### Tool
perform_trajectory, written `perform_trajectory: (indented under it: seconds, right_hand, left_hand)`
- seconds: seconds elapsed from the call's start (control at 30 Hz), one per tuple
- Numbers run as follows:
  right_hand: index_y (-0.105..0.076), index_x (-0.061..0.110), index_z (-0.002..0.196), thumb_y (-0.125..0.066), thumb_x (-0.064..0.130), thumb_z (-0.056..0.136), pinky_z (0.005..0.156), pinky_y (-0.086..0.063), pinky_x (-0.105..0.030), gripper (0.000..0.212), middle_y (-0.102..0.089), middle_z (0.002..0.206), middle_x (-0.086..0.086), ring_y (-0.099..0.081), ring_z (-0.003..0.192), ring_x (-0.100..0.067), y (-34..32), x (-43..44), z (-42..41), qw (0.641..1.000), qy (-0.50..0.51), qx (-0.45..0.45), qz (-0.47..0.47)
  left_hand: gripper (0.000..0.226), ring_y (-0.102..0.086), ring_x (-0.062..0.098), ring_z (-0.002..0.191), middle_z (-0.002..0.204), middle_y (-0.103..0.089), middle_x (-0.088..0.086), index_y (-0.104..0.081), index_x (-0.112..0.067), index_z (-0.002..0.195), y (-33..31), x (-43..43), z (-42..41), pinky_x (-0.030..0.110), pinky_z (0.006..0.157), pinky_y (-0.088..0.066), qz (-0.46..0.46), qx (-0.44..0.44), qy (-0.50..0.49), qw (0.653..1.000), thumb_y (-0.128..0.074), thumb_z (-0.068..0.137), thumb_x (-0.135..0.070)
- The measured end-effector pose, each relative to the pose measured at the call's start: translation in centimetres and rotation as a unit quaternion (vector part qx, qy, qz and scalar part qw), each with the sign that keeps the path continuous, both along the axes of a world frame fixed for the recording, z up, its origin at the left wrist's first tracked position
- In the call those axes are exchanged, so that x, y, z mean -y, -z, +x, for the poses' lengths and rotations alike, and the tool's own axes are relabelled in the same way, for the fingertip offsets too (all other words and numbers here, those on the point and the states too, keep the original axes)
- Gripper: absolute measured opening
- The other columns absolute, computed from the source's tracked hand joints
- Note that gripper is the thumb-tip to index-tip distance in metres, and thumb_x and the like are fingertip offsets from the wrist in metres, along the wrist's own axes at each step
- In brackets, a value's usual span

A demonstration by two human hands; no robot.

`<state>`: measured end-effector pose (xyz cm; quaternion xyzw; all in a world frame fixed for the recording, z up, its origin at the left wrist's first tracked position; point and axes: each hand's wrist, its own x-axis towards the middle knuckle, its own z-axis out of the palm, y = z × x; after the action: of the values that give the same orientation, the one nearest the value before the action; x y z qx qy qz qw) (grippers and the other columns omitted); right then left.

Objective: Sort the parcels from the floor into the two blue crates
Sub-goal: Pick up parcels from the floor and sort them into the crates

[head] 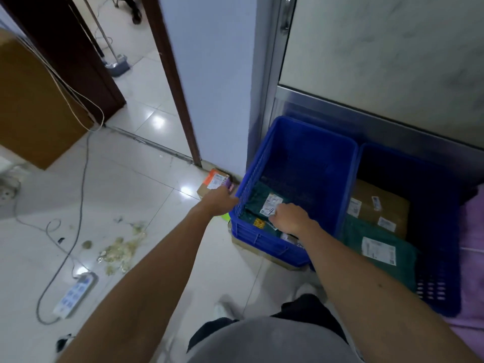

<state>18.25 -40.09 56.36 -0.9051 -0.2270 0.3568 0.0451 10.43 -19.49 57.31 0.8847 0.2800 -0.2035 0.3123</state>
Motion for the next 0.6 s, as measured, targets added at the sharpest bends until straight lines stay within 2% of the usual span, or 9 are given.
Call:
perform_trajectory:
  seconds: [0.1, 0.17, 0.23, 0.4, 0.47, 0.6]
  right_hand:
    - [-0.051, 0.007, 0.12, -0.043, 0.039, 0.103, 0.054, -0.033, -0.033, 0.037, -0.054, 0.083, -0.005, -0.048, 0.065, -0.019, 0.5, -2.6, -0.6, 1.0, -0.008, 0.007, -0.009]
    - [-0.045, 0.006, 0.134, -0.043, 0.042, 0.103, 0.065, -0.039, -0.034, 0.048, -0.06, 0.105, -0.011, -0.058, 0.085, -0.027, 1.1, -4.0, -0.3, 1.0, -0.015, 0.012, -0.007]
    - [-0.045, 0.006, 0.135, -0.043, 0.044, 0.103, 0.072, -0.04, -0.036, 0.05, -0.061, 0.114, -0.014, -0.059, 0.097, -0.031, 1.9, -5.3, 0.4, 1.0, -0.023, 0.008, -0.006]
    - [-0.05, 0.006, 0.128, -0.043, 0.042, 0.103, 0.079, -0.042, -0.037, 0.045, -0.061, 0.123, -0.015, -0.06, 0.11, -0.033, 3.7, -8.6, 3.0, 0.999, -0.034, 0.002, 0.0]
    - [-0.052, 0.007, 0.124, -0.043, 0.041, 0.103, 0.077, -0.044, -0.037, 0.041, -0.063, 0.117, -0.012, -0.061, 0.103, -0.03, 4.4, -10.3, 3.9, 0.999, -0.037, -0.008, 0.006]
    - [-0.053, 0.01, 0.108, -0.044, 0.039, 0.103, 0.057, -0.038, -0.034, 0.031, -0.056, 0.082, -0.003, -0.054, 0.07, -0.021, 4.9, -13.1, 4.9, 0.999, -0.047, -0.025, 0.014]
  left_hand:
    - [0.05, -0.057, 0.032, 0.12, 0.133, -0.059, 0.017, -0.055, -0.002, 0.134, 0.3, -2.2, -1.1, 0.035, 0.097, -0.046, -0.003, 0.0, -0.014, 1.0, -0.055, 0.097, -0.036]
    - [0.048, -0.058, 0.033, 0.118, 0.131, -0.06, 0.018, -0.057, -0.002, 0.13, 0.6, -3.6, -1.1, 0.037, 0.098, -0.048, -0.003, -0.007, -0.025, 1.0, -0.055, 0.097, -0.035]
    - [0.045, -0.058, 0.032, 0.117, 0.13, -0.061, 0.018, -0.059, -0.002, 0.129, 0.8, -4.8, -0.7, 0.035, 0.096, -0.047, -0.002, -0.017, -0.033, 0.999, -0.055, 0.097, -0.034]
    - [0.046, -0.056, 0.03, 0.12, 0.134, -0.059, 0.012, -0.057, -0.01, 0.132, 1.4, -7.6, 0.7, 0.035, 0.098, -0.046, 0.015, -0.043, -0.052, 0.998, -0.055, 0.096, -0.039]
    - [0.046, -0.055, 0.029, 0.122, 0.135, -0.059, 0.01, -0.057, -0.012, 0.132, 1.6, -8.9, 1.1, 0.034, 0.098, -0.045, 0.02, -0.052, -0.063, 0.996, -0.055, 0.096, -0.04]
    - [0.047, -0.053, 0.03, 0.124, 0.137, -0.057, 0.011, -0.056, -0.012, 0.132, 1.7, -11.3, 2.2, 0.035, 0.1, -0.043, 0.035, -0.076, -0.059, 0.995, -0.055, 0.095, -0.04]
